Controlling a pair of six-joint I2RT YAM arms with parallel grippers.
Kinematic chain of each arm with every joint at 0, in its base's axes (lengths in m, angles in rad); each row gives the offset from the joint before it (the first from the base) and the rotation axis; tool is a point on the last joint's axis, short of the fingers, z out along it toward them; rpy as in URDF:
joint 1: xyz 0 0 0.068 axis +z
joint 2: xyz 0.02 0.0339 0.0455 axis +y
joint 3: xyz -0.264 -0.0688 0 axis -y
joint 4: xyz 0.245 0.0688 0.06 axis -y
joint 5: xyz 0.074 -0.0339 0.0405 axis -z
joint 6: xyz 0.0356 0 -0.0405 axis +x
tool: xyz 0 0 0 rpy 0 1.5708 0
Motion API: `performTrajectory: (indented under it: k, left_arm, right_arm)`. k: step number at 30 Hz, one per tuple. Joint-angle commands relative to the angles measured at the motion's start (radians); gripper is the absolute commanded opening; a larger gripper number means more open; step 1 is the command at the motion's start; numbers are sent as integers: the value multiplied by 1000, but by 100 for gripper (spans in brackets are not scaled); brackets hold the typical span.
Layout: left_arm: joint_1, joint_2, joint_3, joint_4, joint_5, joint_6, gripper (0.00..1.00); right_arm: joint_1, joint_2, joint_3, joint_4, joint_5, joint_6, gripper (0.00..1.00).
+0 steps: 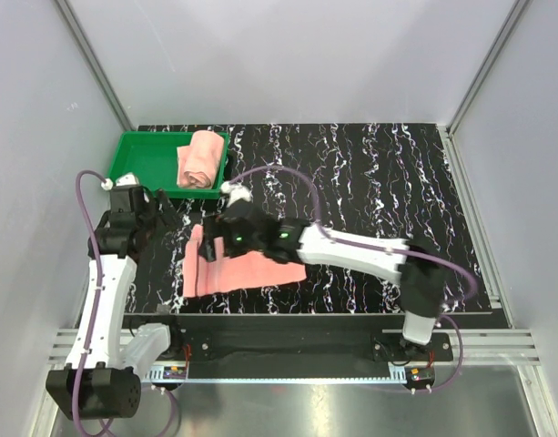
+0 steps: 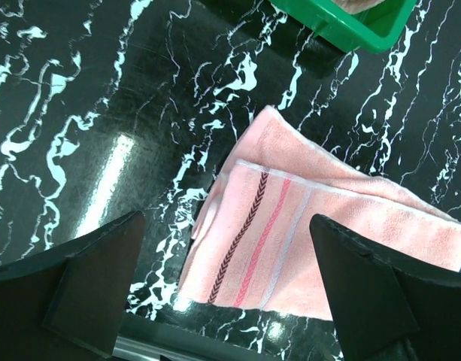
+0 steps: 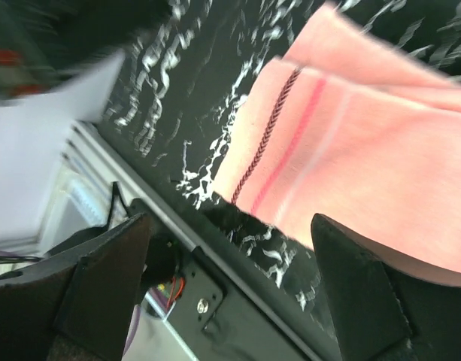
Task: Roll the towels
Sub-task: Fold the towel
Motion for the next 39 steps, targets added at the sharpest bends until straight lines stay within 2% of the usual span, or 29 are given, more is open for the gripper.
performTrajectory:
  k: [1,3,6,10,16,22,27,31,32,34,36,39]
  left_arm:
    - [8,14,-46,28,97,-45,99]
    - [8,8,-92,37,148,-100,99]
    - [11,-32,-196,54,197,-181,99]
    - [18,-75,-229,54,225,-263,99]
    - [34,-81,-354,112,309,-448,99]
    - [34,-119,-445,144,275,-499,99]
    - [35,-128,-437,133,237,-484,99]
    - [34,-131,-408,109,199,-444,99]
    - [34,-133,-401,109,196,-436,99]
    - [32,-138,-402,121,188,-426,99]
    - [32,-141,-420,143,196,-422,99]
    - [32,-116,-449,185,212,-418,99]
  right_arm:
    - [-62,-252,-128,-51,118,-12,95]
    - [-165,-335,-177,-114,121,23,93]
    - [-352,-397,-295,-212,94,53,84]
    - [-523,-418,-432,-241,-55,38,79]
    - [-557,-257,-433,-218,-219,-25,72]
    - [-557,-153,-461,-109,-326,-21,67]
    - [-557,-61,-490,-11,-421,-2,63]
    - [-557,-55,-513,-22,-382,-10,39]
    - [-557,-59,-513,-42,-357,-21,23]
    - [-572,-79,-513,-110,-269,-38,22]
    - [-624,-110,-525,-146,-209,-44,16]
    - [-702,-153,-570,-161,-208,-62,13]
